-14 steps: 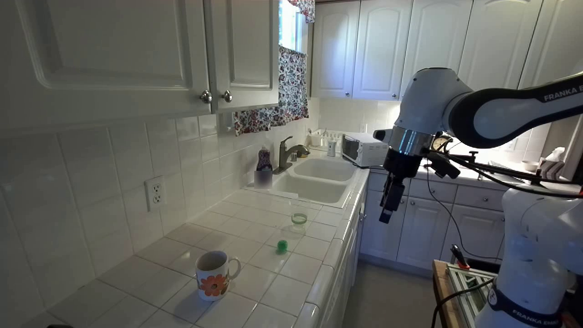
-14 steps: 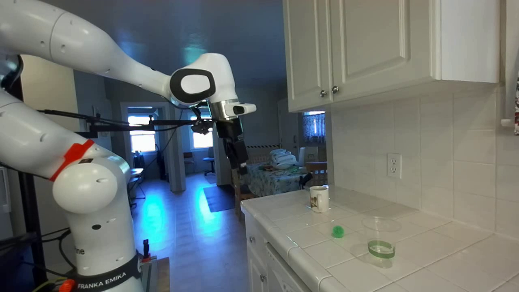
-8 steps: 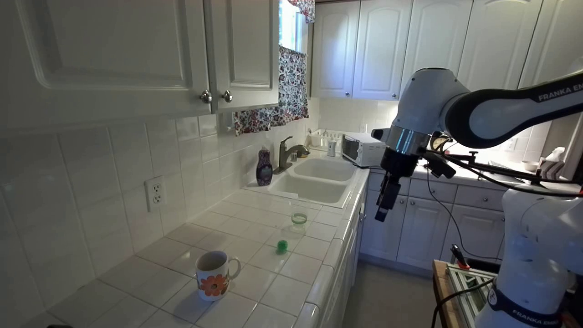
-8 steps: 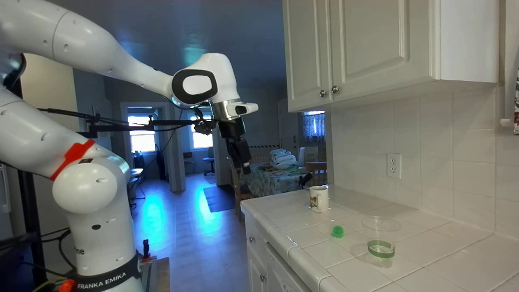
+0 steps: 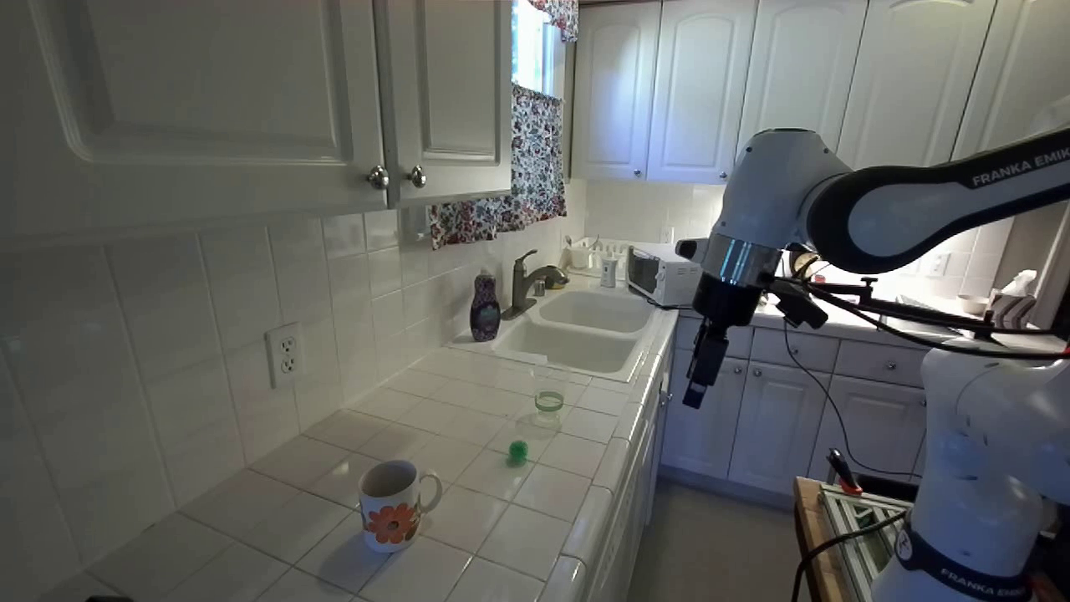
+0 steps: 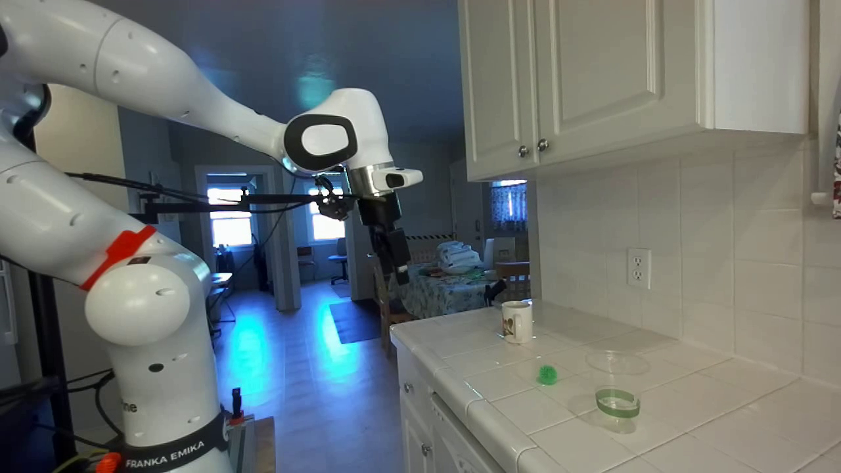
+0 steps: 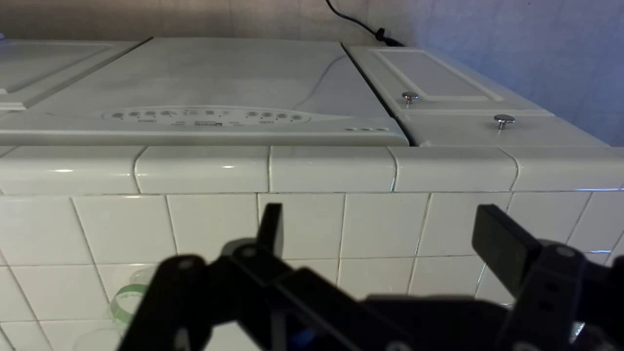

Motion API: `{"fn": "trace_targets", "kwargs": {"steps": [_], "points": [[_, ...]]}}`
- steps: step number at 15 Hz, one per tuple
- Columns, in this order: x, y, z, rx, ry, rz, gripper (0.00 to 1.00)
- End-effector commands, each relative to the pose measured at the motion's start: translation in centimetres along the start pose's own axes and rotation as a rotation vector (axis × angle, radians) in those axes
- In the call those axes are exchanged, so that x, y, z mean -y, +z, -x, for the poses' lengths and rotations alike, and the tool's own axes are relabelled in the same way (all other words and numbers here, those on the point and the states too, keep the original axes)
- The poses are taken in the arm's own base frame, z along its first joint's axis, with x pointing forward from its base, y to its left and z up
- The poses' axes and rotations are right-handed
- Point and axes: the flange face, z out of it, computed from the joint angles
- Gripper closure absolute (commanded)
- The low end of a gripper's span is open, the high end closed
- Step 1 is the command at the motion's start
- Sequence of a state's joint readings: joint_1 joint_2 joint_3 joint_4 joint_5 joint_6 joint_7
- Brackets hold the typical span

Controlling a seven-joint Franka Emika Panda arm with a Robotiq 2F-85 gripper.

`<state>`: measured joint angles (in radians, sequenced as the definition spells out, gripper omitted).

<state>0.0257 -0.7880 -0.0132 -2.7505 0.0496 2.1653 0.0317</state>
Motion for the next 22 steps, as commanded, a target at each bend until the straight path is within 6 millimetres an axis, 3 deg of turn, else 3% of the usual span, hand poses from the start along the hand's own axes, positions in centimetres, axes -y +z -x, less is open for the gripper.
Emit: {"fn": "trace_targets", "kwargs": {"steps": [1, 7, 9, 14, 18, 22], "points": [[0.0, -0.1, 0.0, 0.001, 0.000, 0.000, 0.00], [0.0, -0.1, 0.0, 0.001, 0.000, 0.000, 0.00], [-1.0, 0.0, -0.8, -0.006, 0.020, -0.011, 0.00], [-4.5, -1.0, -3.6, -0.256, 0.042, -0.019, 0.00], [-5.7, -0.4, -5.2, -0.300, 0.016, -0.055, 0.00], [-5.6, 1.2, -6.8, -0.255, -0.057, -0.111, 0.00]]}}
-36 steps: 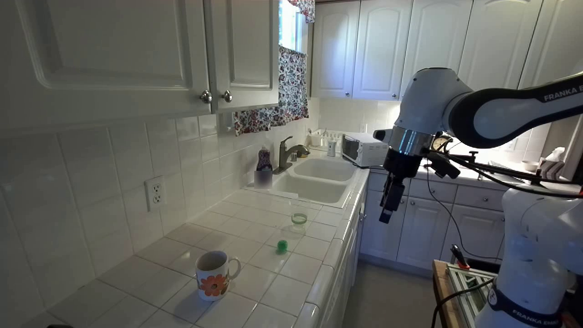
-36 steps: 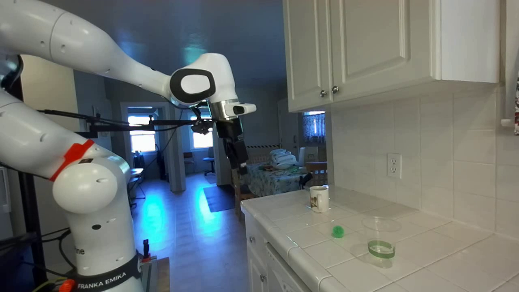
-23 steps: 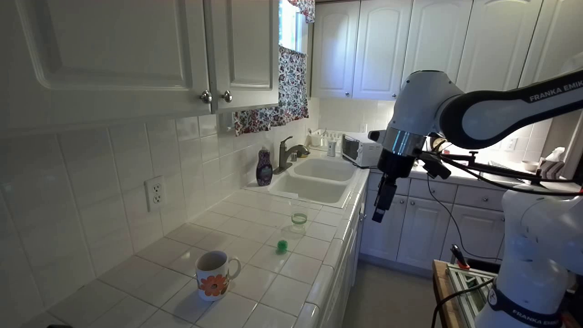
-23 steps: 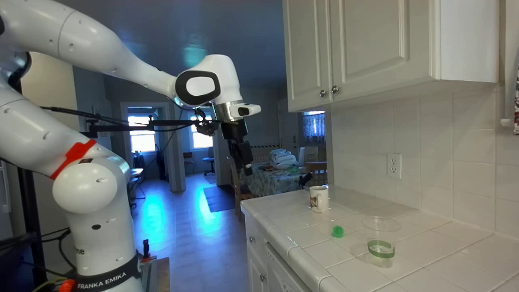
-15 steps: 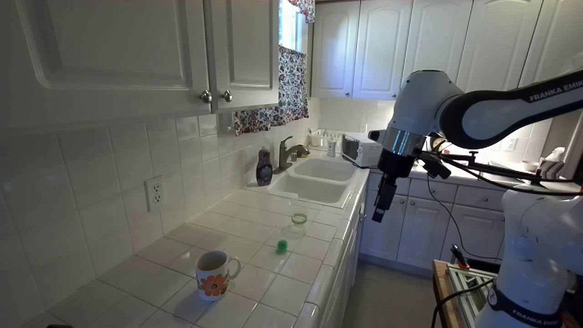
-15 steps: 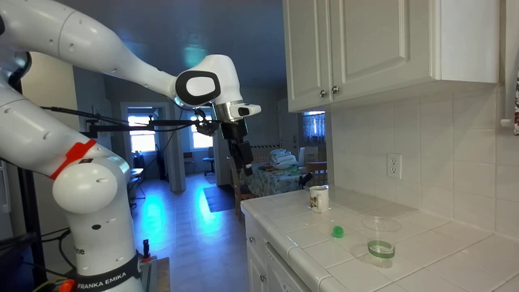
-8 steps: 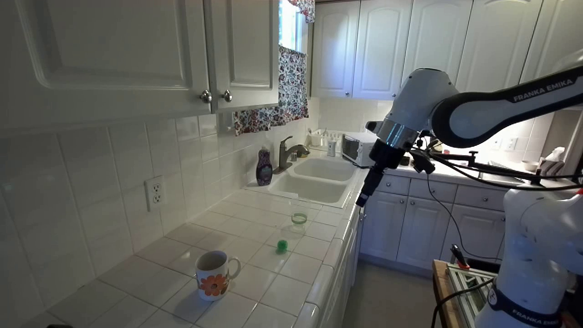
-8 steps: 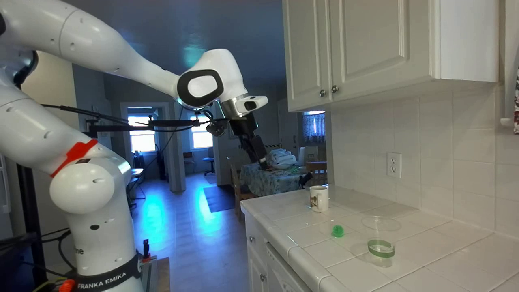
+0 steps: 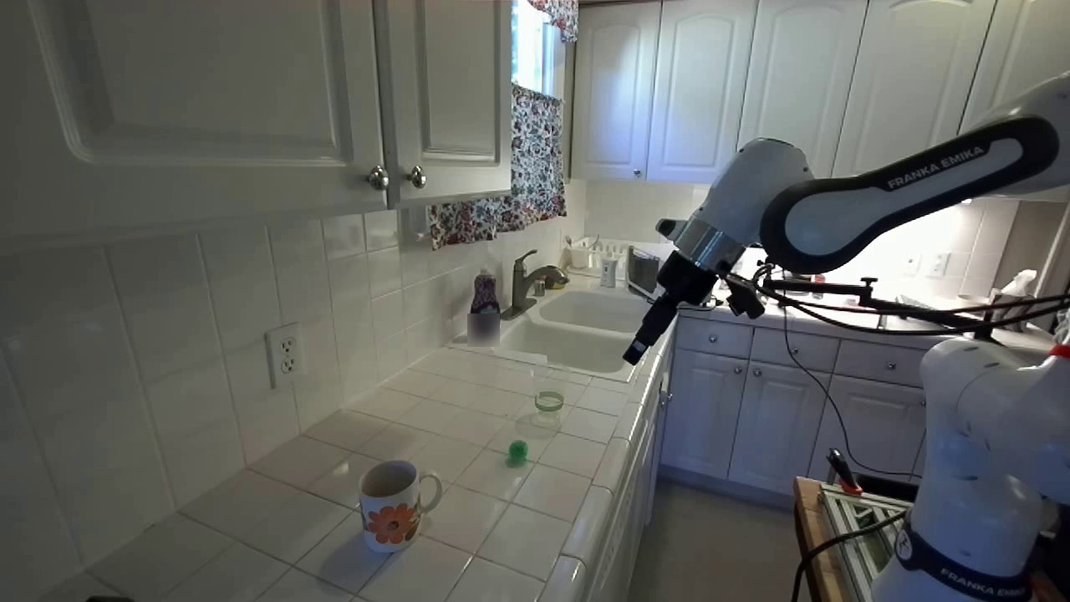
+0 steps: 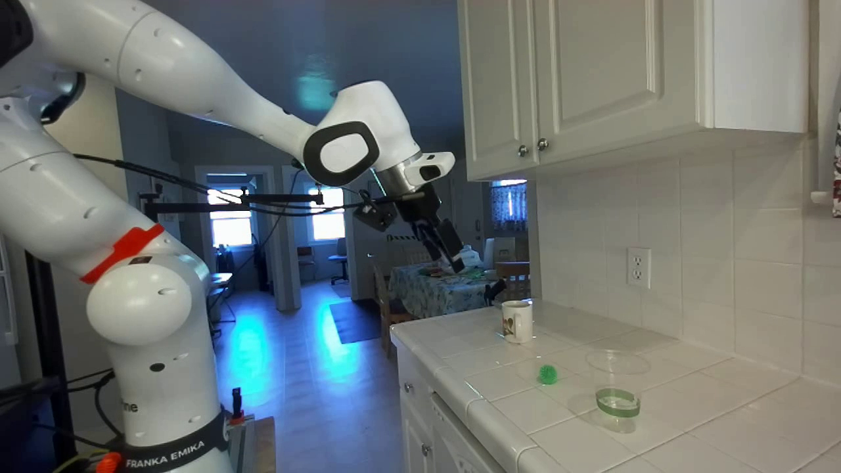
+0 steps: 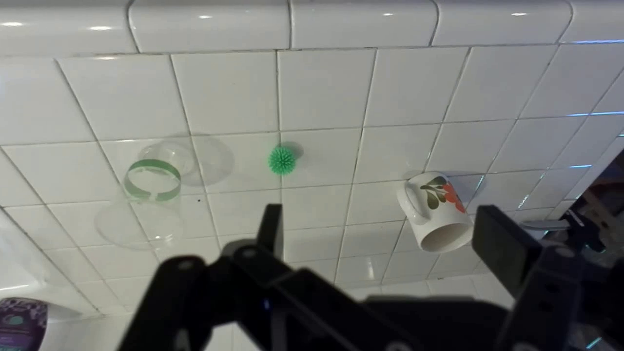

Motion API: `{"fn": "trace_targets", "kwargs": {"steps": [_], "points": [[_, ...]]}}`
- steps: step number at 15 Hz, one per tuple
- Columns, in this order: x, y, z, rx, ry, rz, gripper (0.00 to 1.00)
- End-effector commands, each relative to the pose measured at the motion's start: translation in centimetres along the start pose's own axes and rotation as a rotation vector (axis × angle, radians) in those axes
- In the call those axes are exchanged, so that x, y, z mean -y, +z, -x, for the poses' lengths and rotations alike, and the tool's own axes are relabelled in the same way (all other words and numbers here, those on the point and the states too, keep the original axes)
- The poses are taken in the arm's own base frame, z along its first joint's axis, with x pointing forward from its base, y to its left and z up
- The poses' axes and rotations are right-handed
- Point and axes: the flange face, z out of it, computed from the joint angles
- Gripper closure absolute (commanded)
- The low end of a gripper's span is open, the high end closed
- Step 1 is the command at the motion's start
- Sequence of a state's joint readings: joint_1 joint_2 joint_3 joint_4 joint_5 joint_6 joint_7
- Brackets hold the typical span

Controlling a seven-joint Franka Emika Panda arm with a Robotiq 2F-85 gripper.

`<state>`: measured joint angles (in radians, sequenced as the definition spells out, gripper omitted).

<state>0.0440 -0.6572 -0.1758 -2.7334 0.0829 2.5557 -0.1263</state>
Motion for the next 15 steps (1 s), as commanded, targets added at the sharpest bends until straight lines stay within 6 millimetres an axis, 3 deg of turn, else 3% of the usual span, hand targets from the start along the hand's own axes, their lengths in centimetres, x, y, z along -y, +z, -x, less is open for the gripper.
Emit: {"fn": "trace_targets", "kwargs": {"steps": [1, 3, 4, 10, 15], "points": [[-0.2, 2.0, -2.0, 0.038, -0.074, -0.075, 0.00], [-0.4, 2.8, -2.7, 0.060, -0.089, -0.056, 0.00], [0.0, 1.8, -1.3, 0.037, -0.060, -0.048, 0.00], [-0.2, 2.8, -2.2, 0.057, -0.071, -0.038, 0.00], [-2.1, 7.3, -4.5, 0.140, 0.090, 0.004, 0.00]]}}
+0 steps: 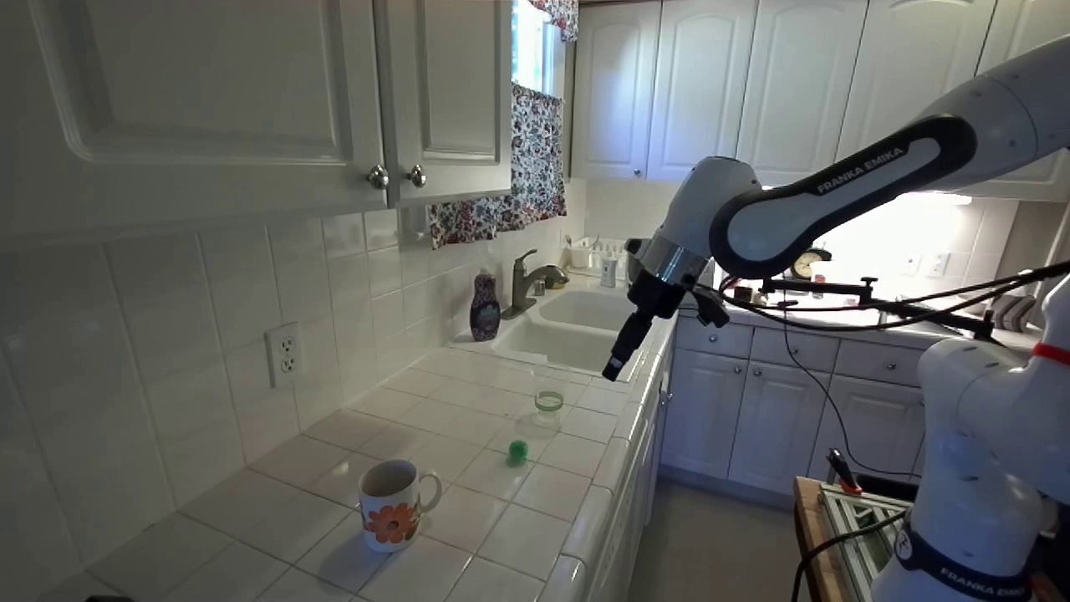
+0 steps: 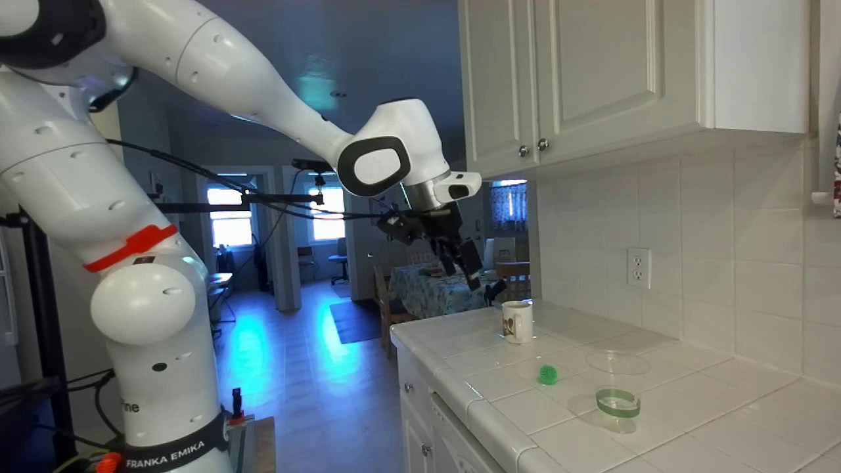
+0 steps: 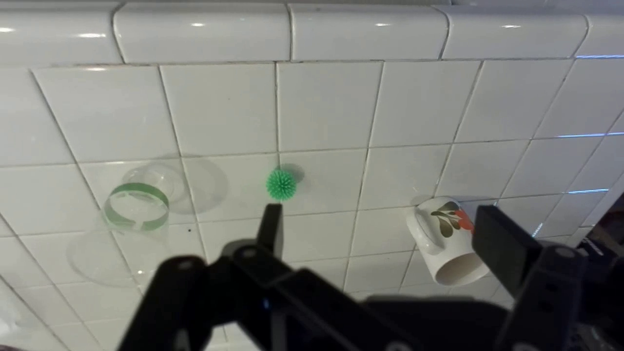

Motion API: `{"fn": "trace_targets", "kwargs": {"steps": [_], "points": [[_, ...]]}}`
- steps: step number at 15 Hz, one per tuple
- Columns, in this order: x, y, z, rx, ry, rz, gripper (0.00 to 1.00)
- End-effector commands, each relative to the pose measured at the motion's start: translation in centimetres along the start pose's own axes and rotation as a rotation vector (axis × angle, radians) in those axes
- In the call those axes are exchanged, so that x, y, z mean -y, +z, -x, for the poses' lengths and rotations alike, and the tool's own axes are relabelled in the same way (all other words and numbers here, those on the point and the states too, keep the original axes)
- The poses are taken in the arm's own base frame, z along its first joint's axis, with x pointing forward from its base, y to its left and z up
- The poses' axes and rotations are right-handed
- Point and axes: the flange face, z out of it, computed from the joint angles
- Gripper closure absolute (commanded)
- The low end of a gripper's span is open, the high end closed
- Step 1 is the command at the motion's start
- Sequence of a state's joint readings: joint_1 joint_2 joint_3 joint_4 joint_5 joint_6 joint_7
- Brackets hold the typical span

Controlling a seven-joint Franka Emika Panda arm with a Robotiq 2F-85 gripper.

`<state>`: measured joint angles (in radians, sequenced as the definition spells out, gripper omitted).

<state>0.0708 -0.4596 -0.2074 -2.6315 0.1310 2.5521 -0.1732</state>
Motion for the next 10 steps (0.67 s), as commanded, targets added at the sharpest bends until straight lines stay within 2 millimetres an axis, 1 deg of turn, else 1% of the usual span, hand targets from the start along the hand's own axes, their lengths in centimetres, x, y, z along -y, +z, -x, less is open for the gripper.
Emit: {"fn": "trace_targets", "kwargs": {"steps": [1, 4, 7, 10], "points": [[-1.2, 3.5, -2.8, 0.057, 0.098, 0.012, 0.00], [-1.1, 5.5, -4.3, 0.081, 0.113, 0.016, 0.00], [-0.8, 6.9, -6.1, 0.083, 0.087, 0.030, 0.00], [-0.4, 7.9, -7.7, 0.084, 0.054, 0.051, 0.00]]}}
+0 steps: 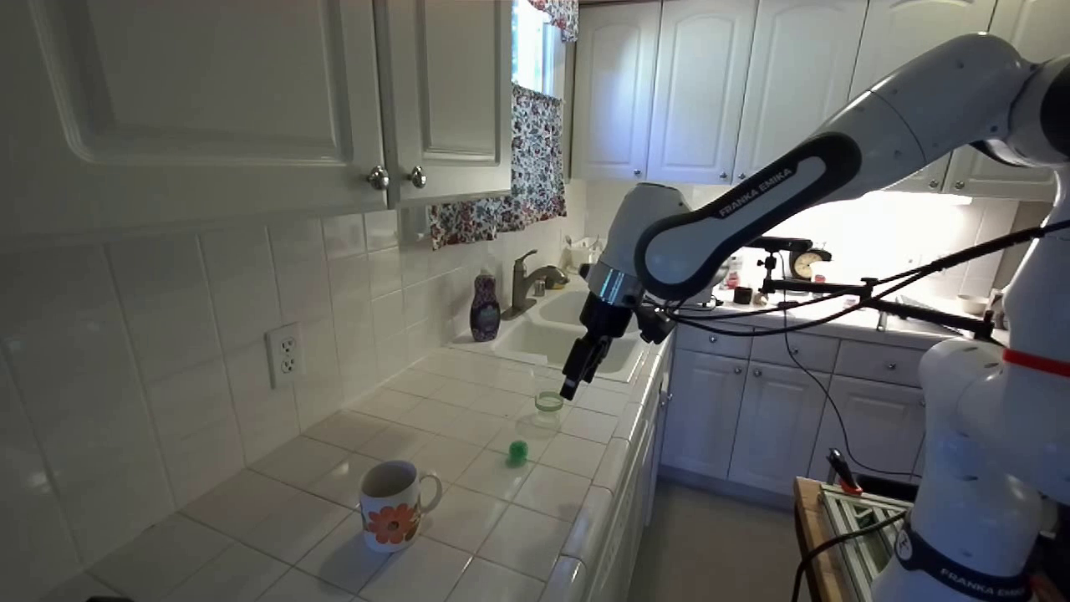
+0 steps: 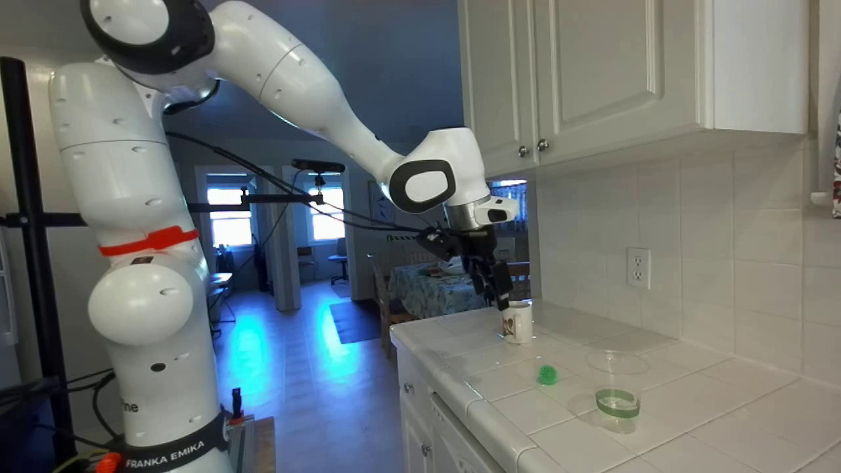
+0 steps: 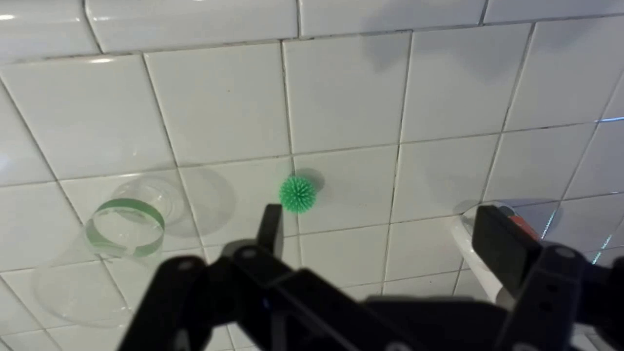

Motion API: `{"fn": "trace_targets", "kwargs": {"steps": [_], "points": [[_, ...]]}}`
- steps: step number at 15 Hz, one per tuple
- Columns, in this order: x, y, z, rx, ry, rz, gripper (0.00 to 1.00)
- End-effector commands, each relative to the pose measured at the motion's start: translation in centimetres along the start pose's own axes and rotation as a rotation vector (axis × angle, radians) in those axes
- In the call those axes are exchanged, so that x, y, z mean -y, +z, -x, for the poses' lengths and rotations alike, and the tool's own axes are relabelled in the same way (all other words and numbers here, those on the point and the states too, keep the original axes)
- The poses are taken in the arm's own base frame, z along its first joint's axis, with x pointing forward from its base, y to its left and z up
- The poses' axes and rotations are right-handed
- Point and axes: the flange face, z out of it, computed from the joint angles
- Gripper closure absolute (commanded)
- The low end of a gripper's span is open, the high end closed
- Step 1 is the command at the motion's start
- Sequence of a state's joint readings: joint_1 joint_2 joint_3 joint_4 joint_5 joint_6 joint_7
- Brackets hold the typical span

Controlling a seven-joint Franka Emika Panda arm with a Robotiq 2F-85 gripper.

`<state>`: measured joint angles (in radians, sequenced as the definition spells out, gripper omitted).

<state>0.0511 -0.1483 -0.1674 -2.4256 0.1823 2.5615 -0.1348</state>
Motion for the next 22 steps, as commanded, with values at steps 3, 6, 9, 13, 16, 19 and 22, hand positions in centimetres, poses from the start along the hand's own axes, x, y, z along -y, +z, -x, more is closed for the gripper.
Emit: {"fn": "trace_targets", "kwargs": {"steps": [3, 6, 9, 13, 16, 19, 22], "points": [[0.8, 1.9, -3.7, -0.008, -0.045, 0.035, 0.00], [1.1, 2.8, -4.8, 0.009, -0.061, 0.038, 0.00], [0.6, 4.0, -5.7, 0.019, -0.035, 0.049, 0.00], [-0.8, 5.9, -6.2, 0.038, -0.008, 0.059, 0.00], [-1.3, 7.2, -6.2, 0.055, -0.004, 0.063, 0.00], [-1.4, 8.3, -6.2, 0.067, -0.008, 0.056, 0.00], [-1.2, 9.1, -6.3, 0.047, -0.009, 0.042, 0.00]]}}
